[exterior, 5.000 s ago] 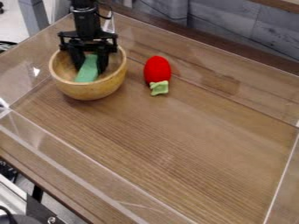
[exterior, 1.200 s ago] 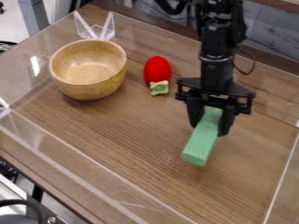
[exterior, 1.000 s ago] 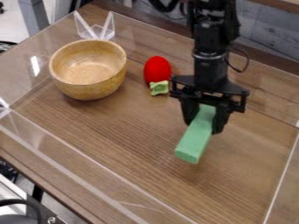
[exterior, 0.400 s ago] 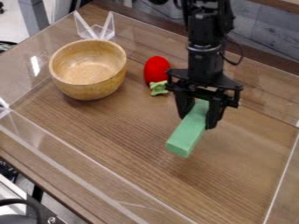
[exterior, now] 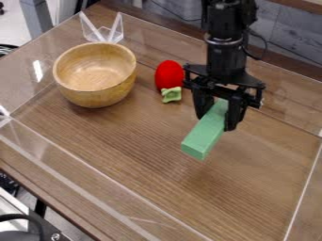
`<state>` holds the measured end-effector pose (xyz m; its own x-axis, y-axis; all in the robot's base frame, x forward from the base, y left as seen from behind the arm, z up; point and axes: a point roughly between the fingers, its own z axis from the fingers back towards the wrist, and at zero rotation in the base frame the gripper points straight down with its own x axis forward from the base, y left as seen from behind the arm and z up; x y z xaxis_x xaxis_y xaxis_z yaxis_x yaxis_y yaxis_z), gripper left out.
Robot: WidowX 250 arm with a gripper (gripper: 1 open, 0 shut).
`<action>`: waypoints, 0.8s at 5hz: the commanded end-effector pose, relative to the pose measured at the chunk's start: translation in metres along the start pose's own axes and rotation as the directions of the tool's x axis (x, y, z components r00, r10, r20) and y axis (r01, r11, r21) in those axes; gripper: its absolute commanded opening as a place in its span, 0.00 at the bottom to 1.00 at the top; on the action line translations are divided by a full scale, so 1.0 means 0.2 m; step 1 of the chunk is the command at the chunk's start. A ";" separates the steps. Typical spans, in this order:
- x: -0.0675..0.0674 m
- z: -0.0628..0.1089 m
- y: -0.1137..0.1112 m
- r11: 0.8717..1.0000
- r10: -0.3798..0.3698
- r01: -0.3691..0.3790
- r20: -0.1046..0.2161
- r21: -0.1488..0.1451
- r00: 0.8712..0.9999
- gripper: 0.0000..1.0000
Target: Remove the green stick from the brown bowl and put it on the table
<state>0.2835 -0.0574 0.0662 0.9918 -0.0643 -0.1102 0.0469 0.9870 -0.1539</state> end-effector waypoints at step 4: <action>0.09 -0.11 -0.08 1.000 -0.023 0.023 0.022 0.013 0.999 0.00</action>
<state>0.2872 -0.0767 0.0310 0.9867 -0.0821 -0.1404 0.0625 0.9884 -0.1387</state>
